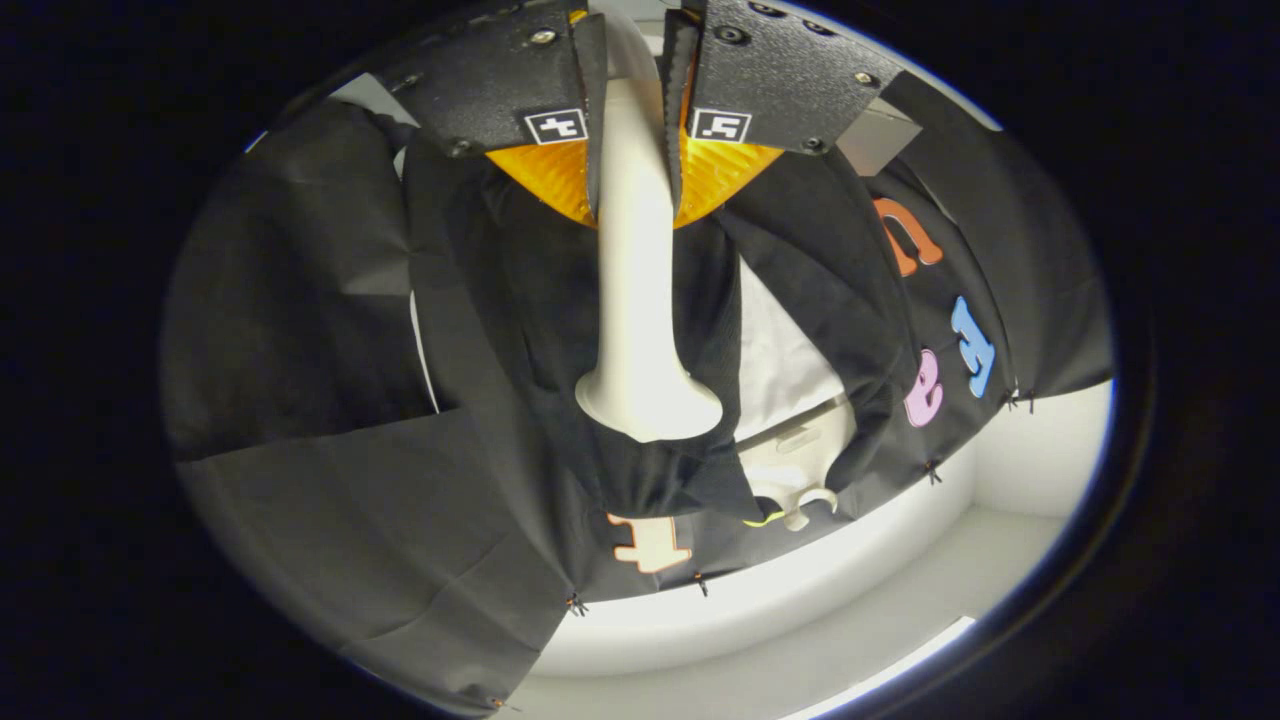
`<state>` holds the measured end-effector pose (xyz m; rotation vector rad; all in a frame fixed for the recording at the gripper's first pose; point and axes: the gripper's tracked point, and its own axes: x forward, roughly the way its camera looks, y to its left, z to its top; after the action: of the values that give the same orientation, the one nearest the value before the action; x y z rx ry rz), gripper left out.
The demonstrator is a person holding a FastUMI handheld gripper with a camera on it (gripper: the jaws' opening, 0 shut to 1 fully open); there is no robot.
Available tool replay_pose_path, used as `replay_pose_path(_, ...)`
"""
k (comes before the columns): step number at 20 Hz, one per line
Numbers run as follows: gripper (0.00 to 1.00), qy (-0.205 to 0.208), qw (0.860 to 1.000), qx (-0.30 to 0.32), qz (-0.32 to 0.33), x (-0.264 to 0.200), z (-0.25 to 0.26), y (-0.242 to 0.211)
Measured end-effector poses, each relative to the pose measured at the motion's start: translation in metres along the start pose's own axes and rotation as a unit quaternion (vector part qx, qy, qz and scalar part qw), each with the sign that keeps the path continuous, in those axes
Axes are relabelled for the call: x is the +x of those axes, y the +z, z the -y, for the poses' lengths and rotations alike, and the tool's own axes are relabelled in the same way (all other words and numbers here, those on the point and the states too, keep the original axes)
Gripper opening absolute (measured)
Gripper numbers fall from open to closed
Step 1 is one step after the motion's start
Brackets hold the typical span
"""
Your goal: Iron the clothes twice with a garment steamer, once on the left side and once on the right side.
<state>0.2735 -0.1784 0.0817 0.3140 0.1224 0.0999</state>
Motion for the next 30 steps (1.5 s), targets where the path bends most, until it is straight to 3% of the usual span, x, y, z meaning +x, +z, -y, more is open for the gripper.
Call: replay_pose_path(30, 0.24, -0.043, 0.992, -0.037, -0.114, -0.028, 0.052, -0.152)
